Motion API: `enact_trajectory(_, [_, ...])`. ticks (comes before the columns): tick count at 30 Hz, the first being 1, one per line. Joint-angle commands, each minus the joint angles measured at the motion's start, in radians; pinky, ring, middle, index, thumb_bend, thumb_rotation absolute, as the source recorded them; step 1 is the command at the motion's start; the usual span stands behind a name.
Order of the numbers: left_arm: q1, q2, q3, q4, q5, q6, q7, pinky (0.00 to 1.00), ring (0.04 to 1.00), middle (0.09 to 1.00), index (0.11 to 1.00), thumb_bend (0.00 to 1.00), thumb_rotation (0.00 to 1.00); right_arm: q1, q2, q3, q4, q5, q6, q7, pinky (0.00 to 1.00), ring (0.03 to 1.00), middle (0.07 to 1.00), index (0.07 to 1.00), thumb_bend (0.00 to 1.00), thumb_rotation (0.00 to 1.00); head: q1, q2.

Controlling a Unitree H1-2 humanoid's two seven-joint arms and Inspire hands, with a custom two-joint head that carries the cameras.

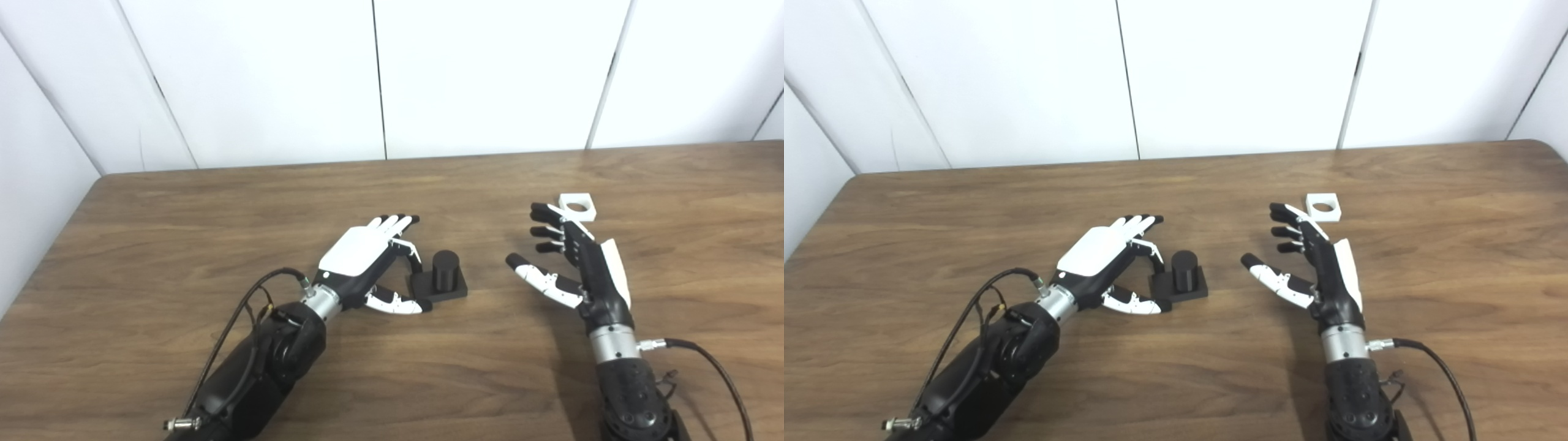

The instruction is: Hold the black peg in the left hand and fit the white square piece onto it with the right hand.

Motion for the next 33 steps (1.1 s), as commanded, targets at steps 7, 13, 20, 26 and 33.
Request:
enact_trajectory(7, [0.059,0.037,-0.025,0.07,0.036,0.042,-0.08,1.0,1.0,1.0,0.664,0.9,0.42,-0.114,-0.228,-0.018,-0.032,-0.29,0.107,0.01,0.67,0.794,0.832,0.798,0.65,0.38,-0.037,-0.012])
enact_trajectory(13, [0.054,0.034,-0.024,0.078,0.032,0.048,-0.085,1.0,1.0,1.0,0.668,0.9,0.42,-0.189,-0.338,-0.026,0.044,-0.294,0.108,0.04,0.64,0.782,0.827,0.789,0.65,0.39,-0.051,-0.02])
enact_trajectory(20, [0.047,0.029,-0.027,0.088,0.04,0.047,-0.076,1.0,1.0,1.0,0.671,0.91,0.44,-0.243,-0.412,-0.025,0.145,-0.28,0.076,0.062,0.64,0.773,0.82,0.775,0.67,0.37,-0.047,-0.028])
enact_trajectory(26, [0.043,0.03,-0.023,0.095,0.036,0.033,-0.063,1.0,1.0,1.0,0.666,0.91,0.42,-0.308,-0.463,0.01,0.208,-0.265,0.092,0.142,0.67,0.817,0.854,0.786,0.67,0.38,-0.05,-0.035])
enact_trajectory(33, [0.041,0.029,-0.022,0.105,0.036,0.023,-0.055,1.0,1.0,1.0,0.662,0.91,0.42,-0.426,-0.499,0.083,0.317,-0.253,0.121,0.298,0.73,0.898,0.917,0.804,0.68,0.37,-0.05,-0.041])
